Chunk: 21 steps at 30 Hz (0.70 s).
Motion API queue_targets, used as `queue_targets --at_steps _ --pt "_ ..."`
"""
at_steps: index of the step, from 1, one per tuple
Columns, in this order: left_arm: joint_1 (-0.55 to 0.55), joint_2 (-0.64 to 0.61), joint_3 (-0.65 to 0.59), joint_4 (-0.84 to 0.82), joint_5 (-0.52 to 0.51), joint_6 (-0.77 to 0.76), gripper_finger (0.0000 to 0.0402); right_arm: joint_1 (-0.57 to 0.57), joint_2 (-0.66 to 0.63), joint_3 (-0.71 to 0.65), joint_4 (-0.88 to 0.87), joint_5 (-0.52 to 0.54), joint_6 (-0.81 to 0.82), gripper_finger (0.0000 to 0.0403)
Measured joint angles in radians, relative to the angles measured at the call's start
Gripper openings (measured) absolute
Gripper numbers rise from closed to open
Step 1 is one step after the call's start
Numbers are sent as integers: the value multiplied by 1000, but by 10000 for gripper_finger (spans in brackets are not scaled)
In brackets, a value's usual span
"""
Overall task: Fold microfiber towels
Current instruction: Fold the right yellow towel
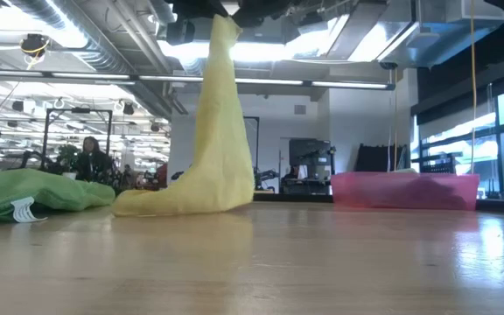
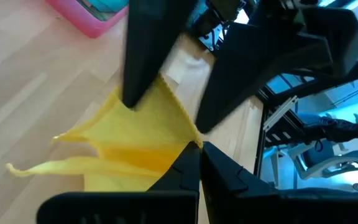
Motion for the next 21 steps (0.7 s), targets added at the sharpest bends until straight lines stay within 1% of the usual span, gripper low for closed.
queue_targets --at_steps 3,6,11,15,17,21 --pt "0 0 0 0 13 1 0 -5 0 0 0 8 2 226" --pt "0 0 0 0 17 18 0 -14 0 0 -7 8 2 198" --pt "1 0 0 1 17 27 0 -18 0 0 -13 1 2 124" --pt "2 0 0 3 17 28 0 -17 0 -11 -6 -51 2 71" --pt "2 0 0 9 17 29 0 -17 0 -25 -8 -55 2 54" --pt "2 0 0 35 13 28 0 -17 0 -60 -12 -57 3 39"
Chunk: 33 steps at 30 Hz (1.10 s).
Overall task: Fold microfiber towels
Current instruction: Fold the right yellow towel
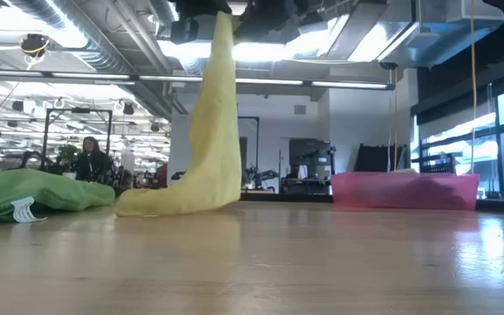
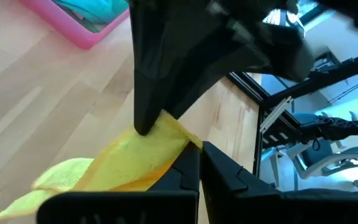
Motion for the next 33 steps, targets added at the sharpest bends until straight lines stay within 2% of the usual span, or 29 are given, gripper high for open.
queue_targets --at_steps 5,10,14,19,26,33 --pt "0 0 0 -14 -3 0 0 -1 2 4 -2 1 15 9" --pt "0 0 0 -19 -26 12 0 -1 2 55 -18 9 23 12" --pt "0 0 0 -30 -139 92 5 -1 2 114 -83 12 12 6" --pt "4 -8 1 -57 -236 278 42 0 2 189 -200 15 -1 11" --pt "51 -7 1 -46 -235 406 112 0 1 268 -264 82 -20 7" --pt "110 -7 0 -41 -114 414 141 -12 1 297 -289 134 -21 9"
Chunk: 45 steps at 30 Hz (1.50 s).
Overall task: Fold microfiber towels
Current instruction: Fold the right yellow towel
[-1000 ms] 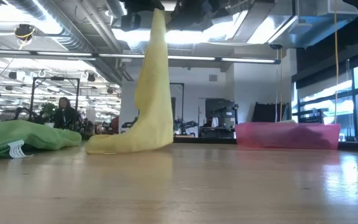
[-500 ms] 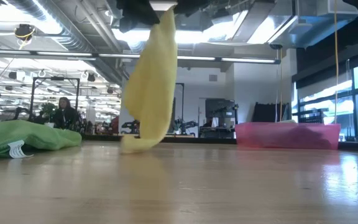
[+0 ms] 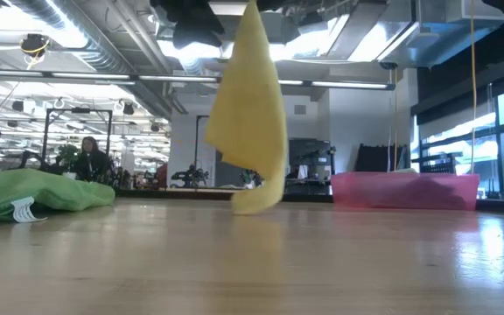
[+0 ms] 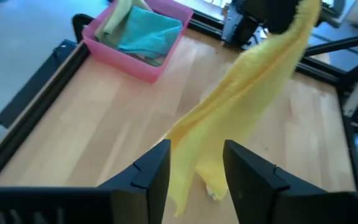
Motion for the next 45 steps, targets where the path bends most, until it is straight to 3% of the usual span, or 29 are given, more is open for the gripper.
queue_targets --at_steps 7,12,17,31,45 --pt "-56 8 -23 12 45 -26 142 -24 0 41 -28 1 21 11" --pt "-117 19 -133 37 -31 1 142 -35 -4 72 -21 1 21 9" --pt "-95 16 -210 99 -72 -50 142 -41 -9 72 -53 1 21 8" --pt "-72 -19 -159 129 -111 32 142 -47 -10 71 -88 1 21 12" --pt "-77 134 -159 127 -61 29 142 -47 -18 70 -85 2 25 16"
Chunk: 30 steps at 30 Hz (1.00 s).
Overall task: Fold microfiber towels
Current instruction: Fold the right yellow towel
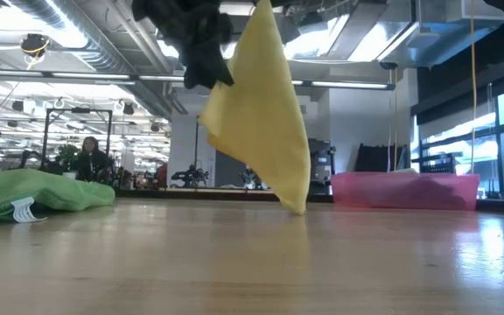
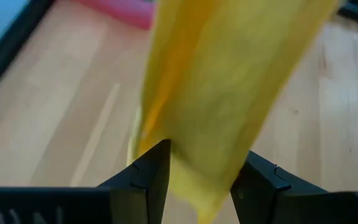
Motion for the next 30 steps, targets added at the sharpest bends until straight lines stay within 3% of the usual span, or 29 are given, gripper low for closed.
queue_targets --at_steps 10,30 --pt "-1 57 -2 -106 -5 4 142 -20 0 0 -4 32 2 10" --pt "-1 73 -15 -60 -121 -79 136 -35 0 0 -3 27 23 6"
